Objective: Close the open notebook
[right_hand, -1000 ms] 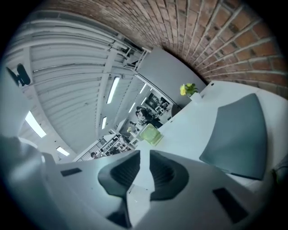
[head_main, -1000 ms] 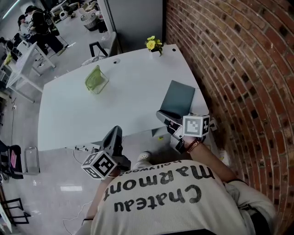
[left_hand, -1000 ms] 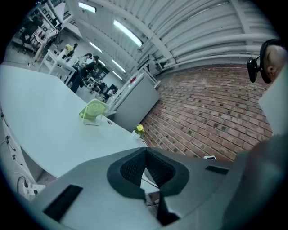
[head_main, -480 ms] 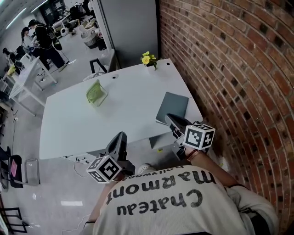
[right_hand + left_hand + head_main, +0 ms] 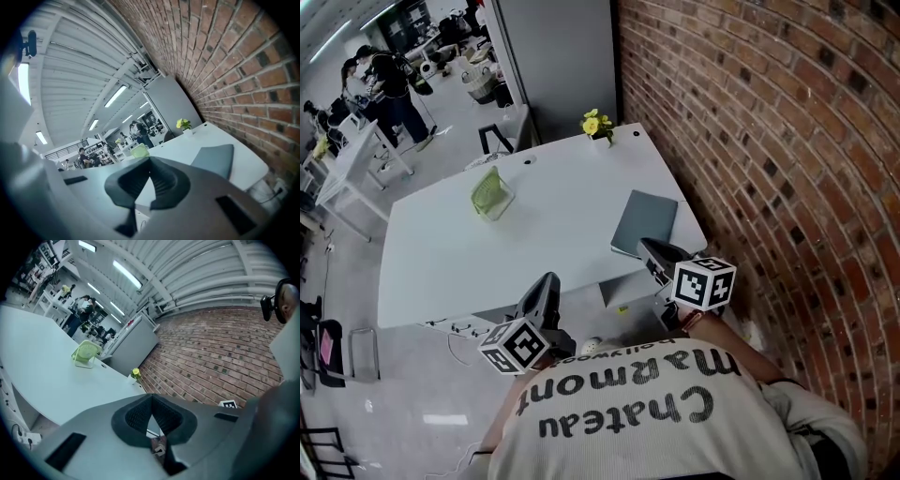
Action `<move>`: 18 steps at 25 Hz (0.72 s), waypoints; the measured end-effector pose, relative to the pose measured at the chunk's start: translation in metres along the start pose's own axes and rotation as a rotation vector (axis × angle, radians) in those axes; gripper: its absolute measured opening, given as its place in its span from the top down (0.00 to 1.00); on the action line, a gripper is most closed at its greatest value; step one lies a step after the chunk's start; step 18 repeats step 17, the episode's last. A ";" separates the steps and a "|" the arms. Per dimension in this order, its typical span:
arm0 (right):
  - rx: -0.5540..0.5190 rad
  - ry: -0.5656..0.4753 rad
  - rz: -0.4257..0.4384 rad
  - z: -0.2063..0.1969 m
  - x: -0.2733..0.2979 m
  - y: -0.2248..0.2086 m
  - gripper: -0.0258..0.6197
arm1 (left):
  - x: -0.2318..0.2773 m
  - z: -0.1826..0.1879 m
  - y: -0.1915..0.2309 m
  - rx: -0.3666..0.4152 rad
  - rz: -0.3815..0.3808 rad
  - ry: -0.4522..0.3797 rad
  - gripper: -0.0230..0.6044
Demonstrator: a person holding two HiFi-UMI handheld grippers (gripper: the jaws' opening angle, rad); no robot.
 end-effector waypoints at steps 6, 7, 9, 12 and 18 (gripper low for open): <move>0.018 0.015 -0.008 -0.007 0.001 -0.004 0.96 | -0.001 -0.006 -0.001 -0.008 0.010 0.015 0.96; 0.021 0.020 -0.012 -0.009 0.000 -0.005 0.96 | -0.002 -0.007 0.000 -0.012 0.012 0.018 0.96; 0.021 0.030 -0.016 -0.012 0.000 -0.006 0.96 | -0.003 -0.010 0.001 -0.020 0.019 0.021 0.96; 0.019 0.031 -0.017 -0.013 0.000 -0.010 0.96 | -0.001 -0.012 0.004 -0.022 0.025 0.023 0.96; 0.026 0.016 -0.027 -0.009 0.001 -0.019 0.96 | 0.010 -0.013 0.003 -0.019 0.014 0.026 0.96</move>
Point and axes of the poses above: the fingertips, and each gripper's own axes: x forward along the fingers, y to its left, z out of its top, the point moved 6 cm from there along -x, backward along the fingers, and after that the axes turned 12 degrees about -z, right-handed, at the moved point
